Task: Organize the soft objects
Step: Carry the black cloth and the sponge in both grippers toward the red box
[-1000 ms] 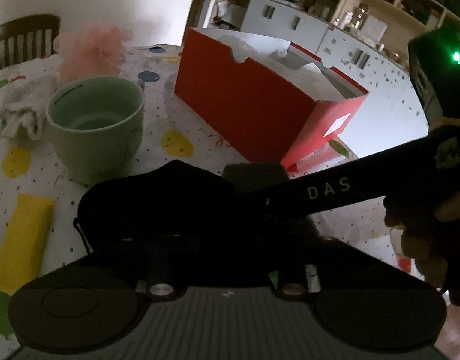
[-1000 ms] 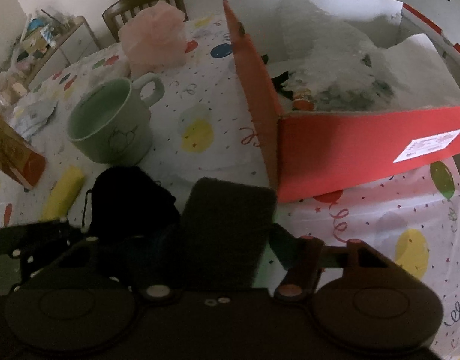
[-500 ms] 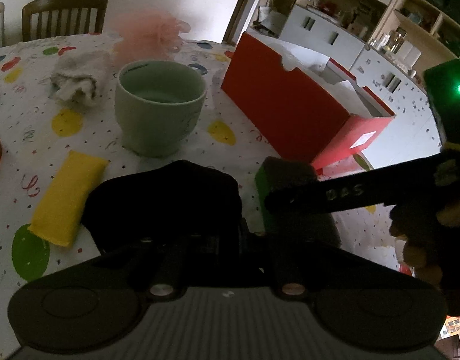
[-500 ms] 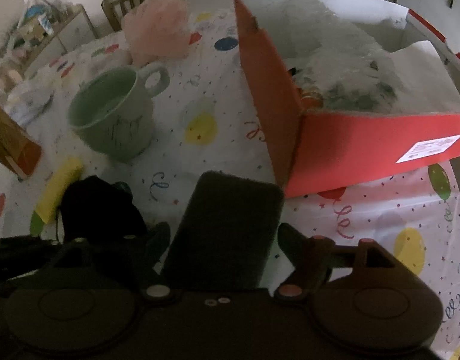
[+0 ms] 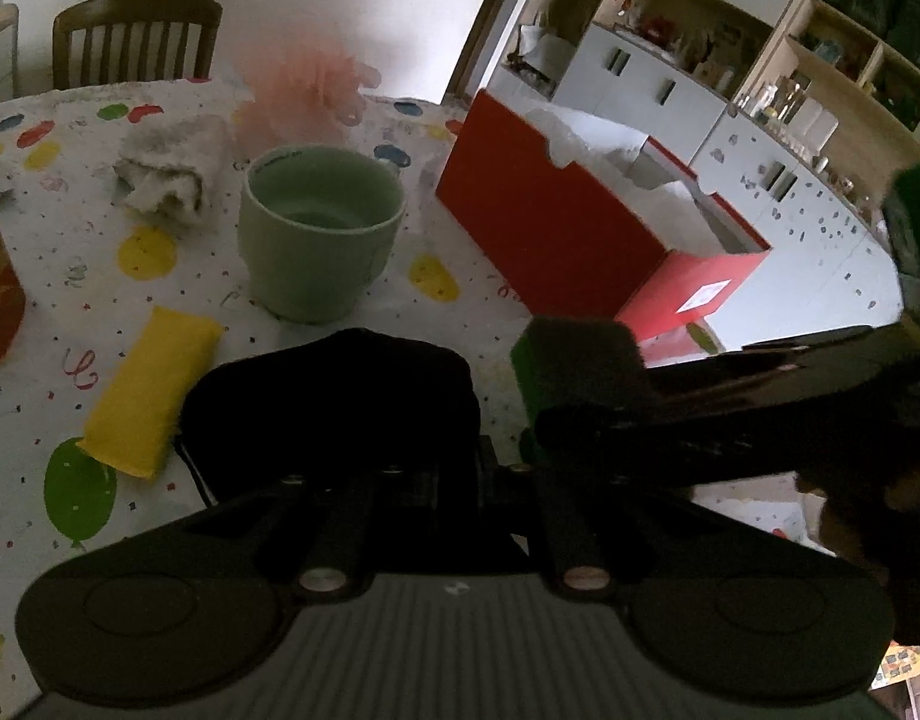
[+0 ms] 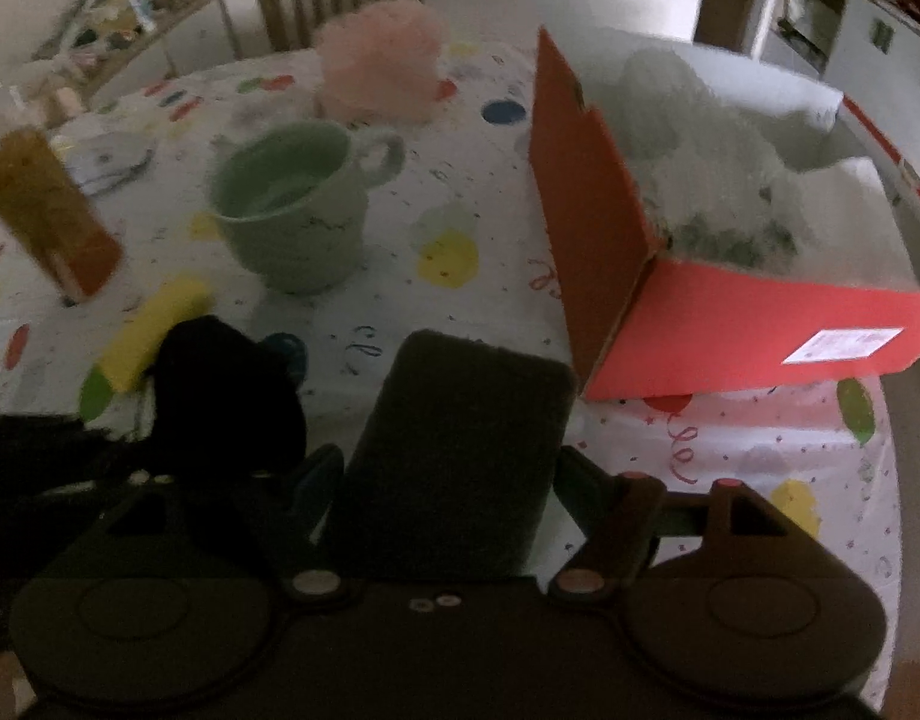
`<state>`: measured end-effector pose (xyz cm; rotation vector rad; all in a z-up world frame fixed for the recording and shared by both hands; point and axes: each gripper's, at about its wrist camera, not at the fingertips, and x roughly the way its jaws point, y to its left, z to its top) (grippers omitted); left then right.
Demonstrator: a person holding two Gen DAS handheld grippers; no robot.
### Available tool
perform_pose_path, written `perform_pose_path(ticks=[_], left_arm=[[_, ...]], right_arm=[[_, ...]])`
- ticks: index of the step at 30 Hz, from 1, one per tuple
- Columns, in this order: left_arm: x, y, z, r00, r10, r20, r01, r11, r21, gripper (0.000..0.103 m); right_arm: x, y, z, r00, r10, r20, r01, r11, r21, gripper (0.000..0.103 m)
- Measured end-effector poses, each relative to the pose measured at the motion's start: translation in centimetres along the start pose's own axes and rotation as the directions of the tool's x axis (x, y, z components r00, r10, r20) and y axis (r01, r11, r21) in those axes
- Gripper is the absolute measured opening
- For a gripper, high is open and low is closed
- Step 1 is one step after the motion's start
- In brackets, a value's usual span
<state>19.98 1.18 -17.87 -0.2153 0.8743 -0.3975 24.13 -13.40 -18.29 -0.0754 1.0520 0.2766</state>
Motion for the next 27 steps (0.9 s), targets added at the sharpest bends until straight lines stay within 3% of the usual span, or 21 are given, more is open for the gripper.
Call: perform_pose_path(ticks=[15,27], left_arm=[[-5.4,-4.5,4.0,0.996,-0.009,0.084,0.006,0.999,0.035,0.01],[-5.6,-10.1,8.9,0.99,-0.005,0.141,-0.014,0.99,0.139,0.01]], right_arm=[[-8.9,-2.9,1.3,0.988,0.088,0.128,-0.084,0.996,-0.041,0.075],[-11.1,-6.4,2.9,0.975,0.094,0.2,-0.085,0.995,-0.051,0.075]])
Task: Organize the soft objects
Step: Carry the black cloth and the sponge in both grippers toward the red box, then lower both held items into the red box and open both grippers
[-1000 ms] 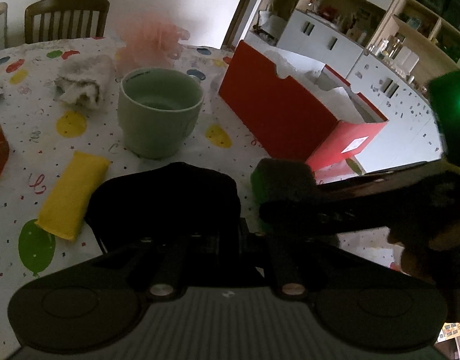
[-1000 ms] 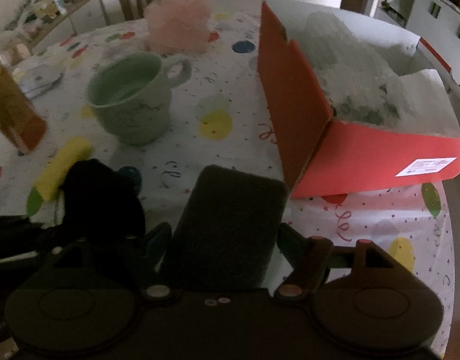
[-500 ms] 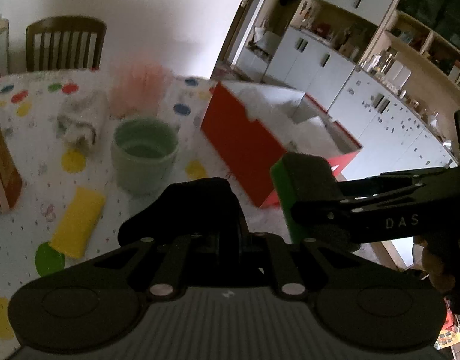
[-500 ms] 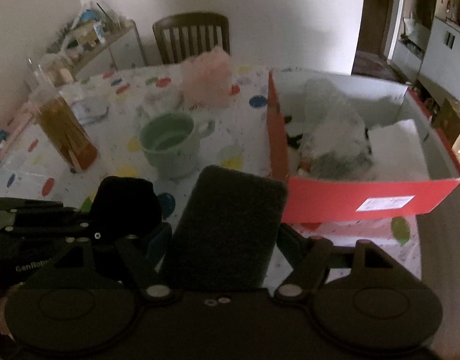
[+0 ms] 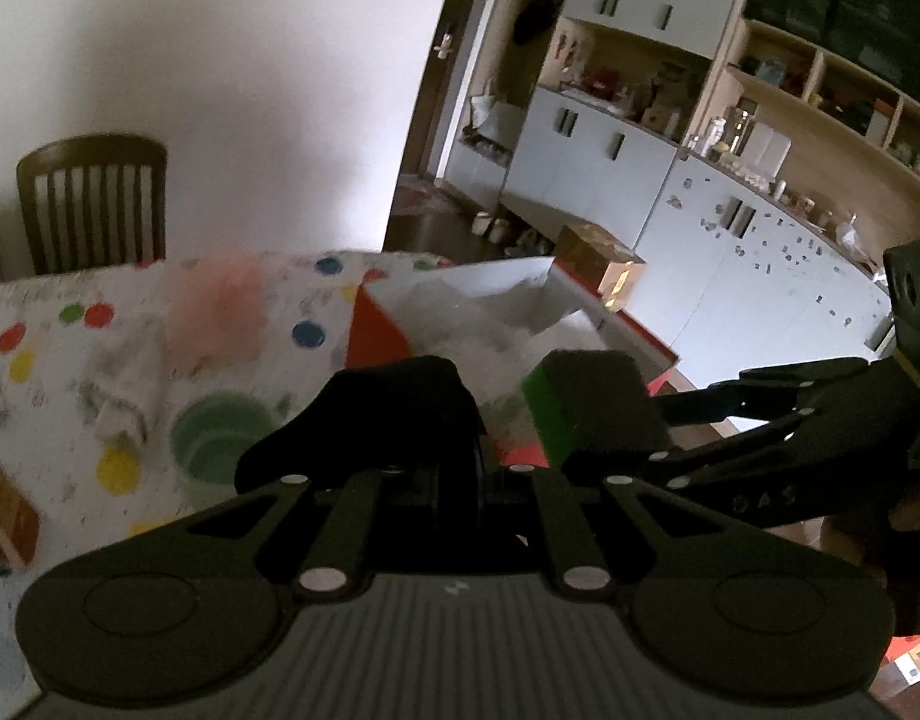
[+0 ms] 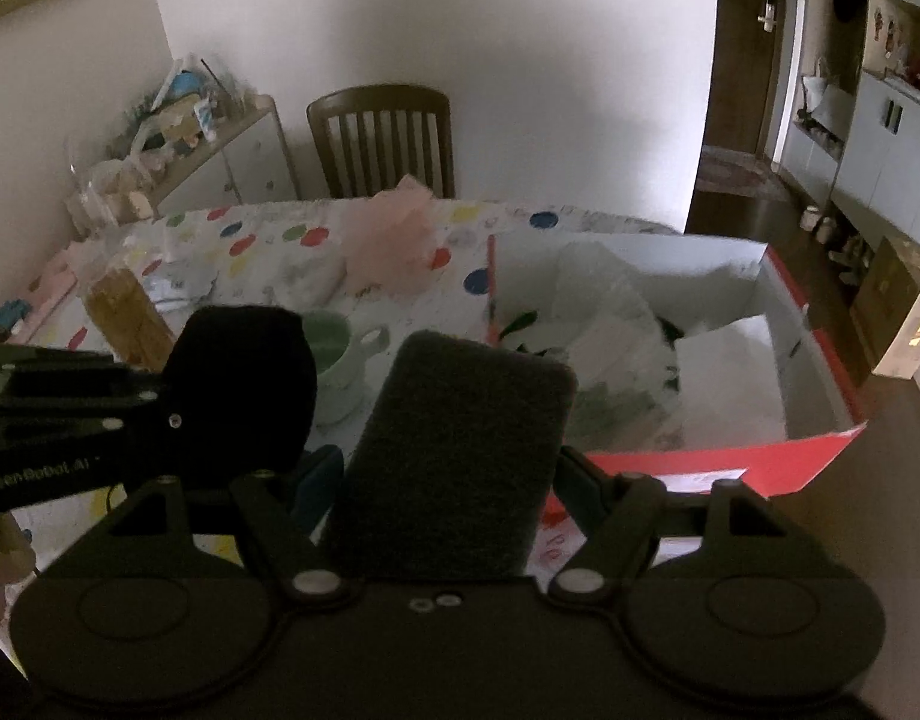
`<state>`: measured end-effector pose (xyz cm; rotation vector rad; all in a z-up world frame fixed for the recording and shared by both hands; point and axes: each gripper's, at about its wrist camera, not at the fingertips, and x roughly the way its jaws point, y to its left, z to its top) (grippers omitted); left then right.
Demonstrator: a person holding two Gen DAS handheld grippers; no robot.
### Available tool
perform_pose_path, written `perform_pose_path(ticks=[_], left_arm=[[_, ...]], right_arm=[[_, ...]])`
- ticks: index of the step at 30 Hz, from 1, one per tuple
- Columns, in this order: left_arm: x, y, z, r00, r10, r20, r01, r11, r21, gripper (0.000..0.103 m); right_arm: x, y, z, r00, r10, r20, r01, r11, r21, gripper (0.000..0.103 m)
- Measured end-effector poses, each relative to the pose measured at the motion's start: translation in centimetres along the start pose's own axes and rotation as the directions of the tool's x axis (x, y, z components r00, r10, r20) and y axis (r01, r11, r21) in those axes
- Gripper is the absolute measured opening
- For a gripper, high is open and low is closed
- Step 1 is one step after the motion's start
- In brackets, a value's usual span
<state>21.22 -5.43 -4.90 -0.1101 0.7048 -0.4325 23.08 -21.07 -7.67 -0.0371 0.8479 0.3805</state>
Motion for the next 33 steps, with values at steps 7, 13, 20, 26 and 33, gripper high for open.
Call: perform_pose_path(ticks=[7,13,20,26,33], left_arm=[[2.4,-2.9,2.7,1.0,-0.018,0.005,0.018,0.999,0.028,0.01],[5.3,-5.3,5.0,0.999,-0.037,0.006,0.037,0.998,0.055,0.01],[8.4,-7.0,7.5,0.998,-0.062,-0.004,0.062,0.996,0.071,0.01],[11.1,-7.3,9.9,0.996,-0.089,-0.006,0.089,0.995,0.049,0.01],[15.1,-7.8,11.9,0.995,-0.102,-0.011,0.102,0.995,0.01,0.01]], right_arm=[[-0.7,-3.5,0.7,1.0,-0.008,0.029,0.007,1.0,0.014,0.075],[-0.6,-6.6,1.6,0.999,-0.039,0.036,0.038,0.999,0.028,0.075],[-0.1,-10.5,2.7,0.995,-0.092,0.049,0.089,0.994,0.061,0.075],[0.9,-13.4,3.2,0.991,-0.13,0.045,0.126,0.989,0.077,0.075],[2.4,-16.0,3.6,0.985,-0.17,0.019,0.168,0.983,0.077,0.075]])
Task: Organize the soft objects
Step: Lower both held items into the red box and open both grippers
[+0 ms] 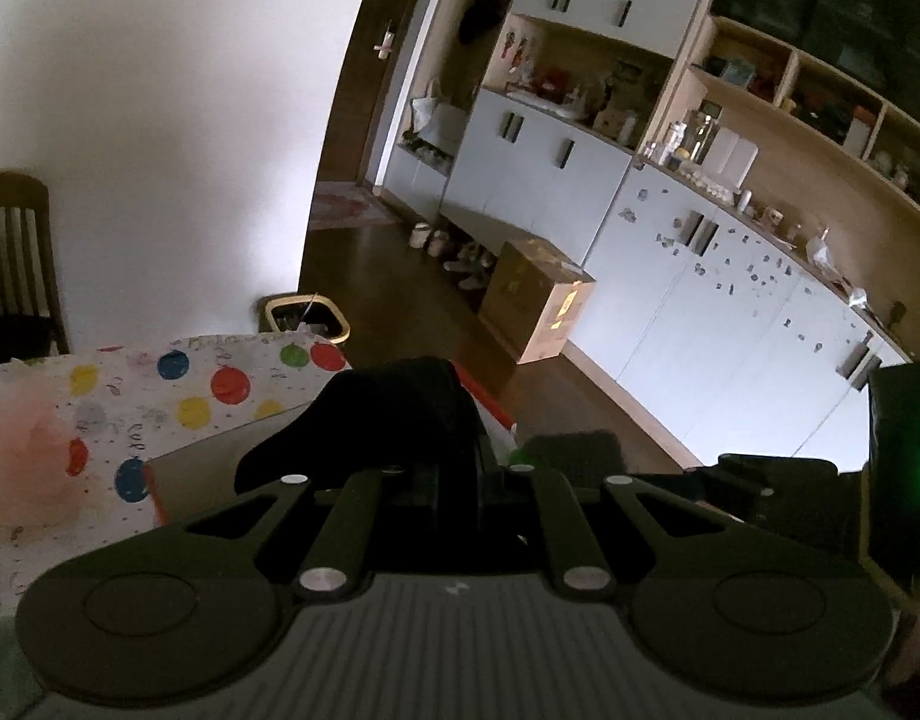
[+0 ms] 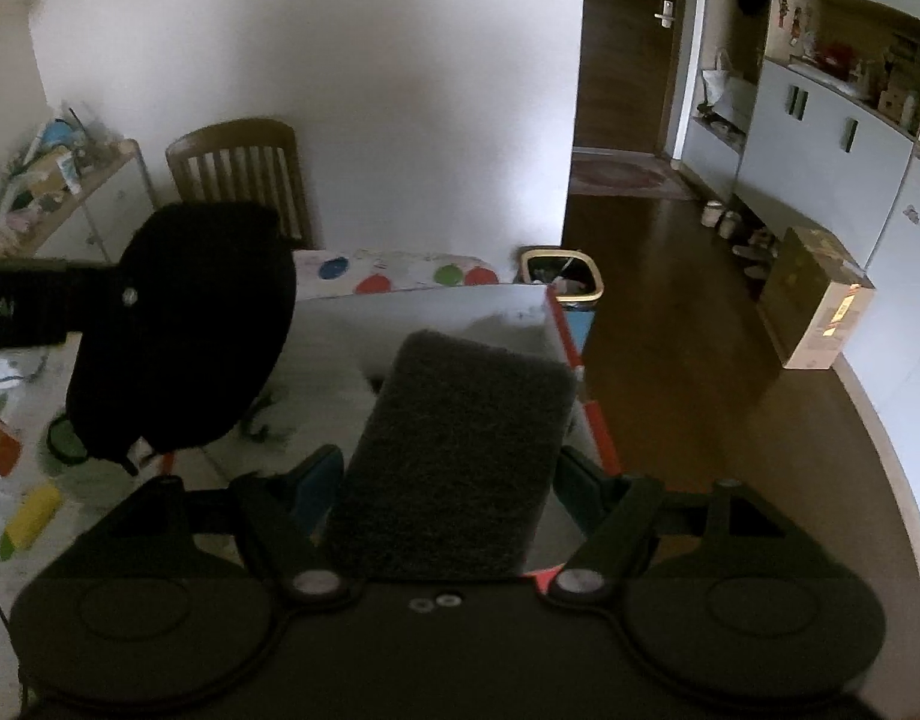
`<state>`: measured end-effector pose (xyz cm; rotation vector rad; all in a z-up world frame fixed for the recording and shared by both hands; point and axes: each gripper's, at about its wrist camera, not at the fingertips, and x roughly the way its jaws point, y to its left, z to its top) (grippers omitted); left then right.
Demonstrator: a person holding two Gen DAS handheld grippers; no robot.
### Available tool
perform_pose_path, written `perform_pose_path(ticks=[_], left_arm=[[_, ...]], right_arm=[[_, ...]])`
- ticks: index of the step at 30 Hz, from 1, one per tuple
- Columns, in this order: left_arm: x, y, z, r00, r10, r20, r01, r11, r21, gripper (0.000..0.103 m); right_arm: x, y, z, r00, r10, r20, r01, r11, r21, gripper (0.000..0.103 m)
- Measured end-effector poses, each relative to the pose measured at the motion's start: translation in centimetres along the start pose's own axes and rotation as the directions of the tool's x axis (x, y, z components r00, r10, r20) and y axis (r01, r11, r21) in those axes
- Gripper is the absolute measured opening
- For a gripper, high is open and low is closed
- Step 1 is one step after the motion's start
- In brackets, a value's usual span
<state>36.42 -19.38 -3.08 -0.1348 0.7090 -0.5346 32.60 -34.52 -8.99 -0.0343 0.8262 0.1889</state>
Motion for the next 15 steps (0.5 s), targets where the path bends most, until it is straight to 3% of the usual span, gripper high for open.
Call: perform_pose_path(ticks=[10,15], left_arm=[[5.9,1.2,-0.3,0.998,0.022,-0.062,-0.025,0.998,-0.061,0.01],[8.0,2.6,-1.6,0.992,0.049,-0.119,-0.061,0.993,-0.1,0.01]], right_arm=[[3.9,-1.6,0.7,0.999,0.01,-0.038,-0.011,1.0,-0.015,0.075],[5.9,-0.6,0.4,0.998,0.011,-0.067,-0.017,0.996,-0.086,0.075]])
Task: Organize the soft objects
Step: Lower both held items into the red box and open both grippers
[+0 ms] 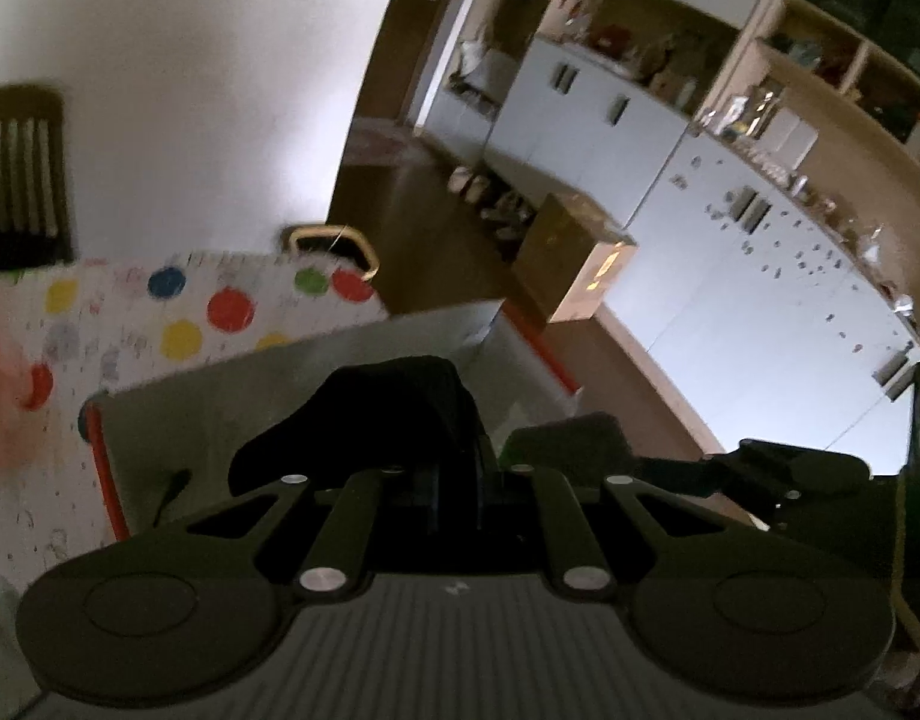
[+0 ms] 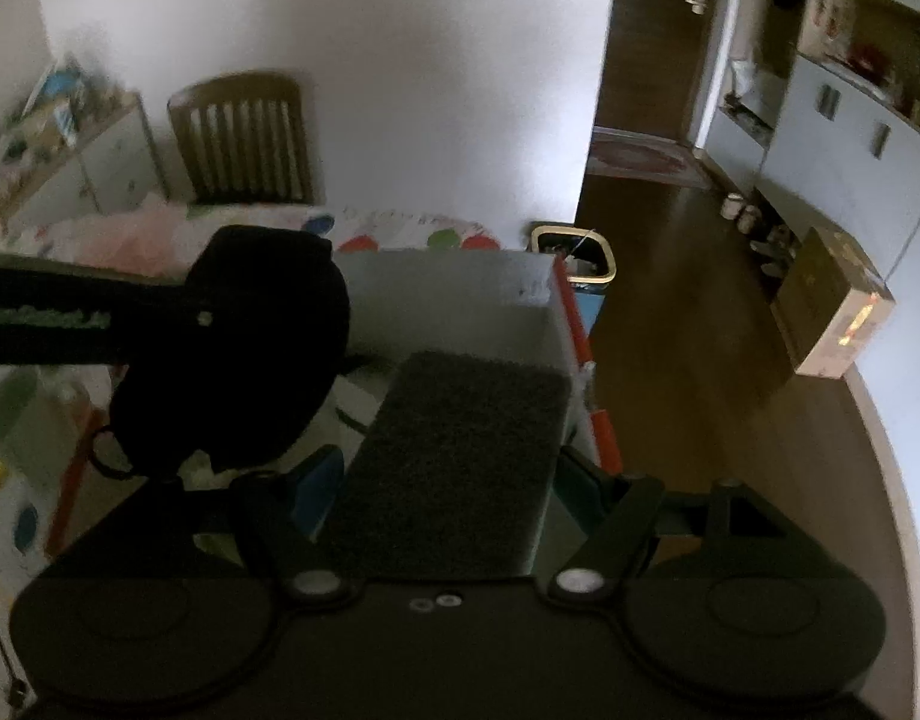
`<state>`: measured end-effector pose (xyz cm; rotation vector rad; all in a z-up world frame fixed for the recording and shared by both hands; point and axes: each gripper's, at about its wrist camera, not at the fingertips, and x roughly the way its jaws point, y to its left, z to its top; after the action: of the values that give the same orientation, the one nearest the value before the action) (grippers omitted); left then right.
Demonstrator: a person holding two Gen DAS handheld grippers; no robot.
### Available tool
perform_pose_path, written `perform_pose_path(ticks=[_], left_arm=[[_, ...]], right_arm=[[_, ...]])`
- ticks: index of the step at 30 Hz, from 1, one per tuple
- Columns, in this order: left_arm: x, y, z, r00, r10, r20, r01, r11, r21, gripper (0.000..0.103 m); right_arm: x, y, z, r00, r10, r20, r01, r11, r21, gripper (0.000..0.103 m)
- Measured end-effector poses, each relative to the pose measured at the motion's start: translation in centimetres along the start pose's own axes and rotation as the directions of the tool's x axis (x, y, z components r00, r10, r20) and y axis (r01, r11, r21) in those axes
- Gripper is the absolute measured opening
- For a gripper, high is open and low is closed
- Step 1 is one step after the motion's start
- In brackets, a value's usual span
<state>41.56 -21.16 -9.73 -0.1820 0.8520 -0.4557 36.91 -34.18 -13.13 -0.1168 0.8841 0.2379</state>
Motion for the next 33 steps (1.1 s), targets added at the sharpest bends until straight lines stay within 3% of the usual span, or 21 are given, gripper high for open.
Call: perform_pose_path(ticks=[10,15,22,25,28,30,33], left_arm=[[2.5,1.6,-2.1,0.994,0.044,-0.096,-0.046,0.999,-0.018,0.01],[3.6,1.9,-3.1,0.986,0.075,-0.151,-0.078,0.997,-0.015,0.01],[3.7,1.8,-3.4,0.981,0.09,-0.172,-0.091,0.996,-0.002,0.012],[3.5,1.8,-3.4,0.981,0.096,-0.17,-0.097,0.995,-0.002,0.021],[3.0,1.7,-3.2,0.982,0.104,-0.159,-0.104,0.995,0.005,0.039],[2.5,1.8,-3.1,0.985,0.1,-0.138,-0.1,0.995,0.006,0.064],[1.7,1.7,-2.9,0.99,0.082,-0.115,-0.083,0.997,-0.001,0.067]], right_arm=[[2.6,0.9,-1.2,0.998,-0.002,-0.056,-0.002,0.997,-0.071,0.074],[3.1,0.5,-1.3,0.998,0.002,-0.062,-0.005,0.999,-0.052,0.074],[2.9,0.2,-1.4,0.998,0.007,-0.056,-0.009,0.999,-0.035,0.075],[2.7,0.1,-1.4,0.998,0.01,-0.059,-0.012,0.999,-0.03,0.075],[2.5,0.3,-1.1,0.998,0.011,-0.059,-0.013,0.999,-0.035,0.076],[2.3,0.2,-1.0,0.998,0.02,-0.06,-0.022,0.999,-0.036,0.08],[1.9,0.4,-1.0,0.998,0.016,-0.055,-0.019,0.999,-0.046,0.08]])
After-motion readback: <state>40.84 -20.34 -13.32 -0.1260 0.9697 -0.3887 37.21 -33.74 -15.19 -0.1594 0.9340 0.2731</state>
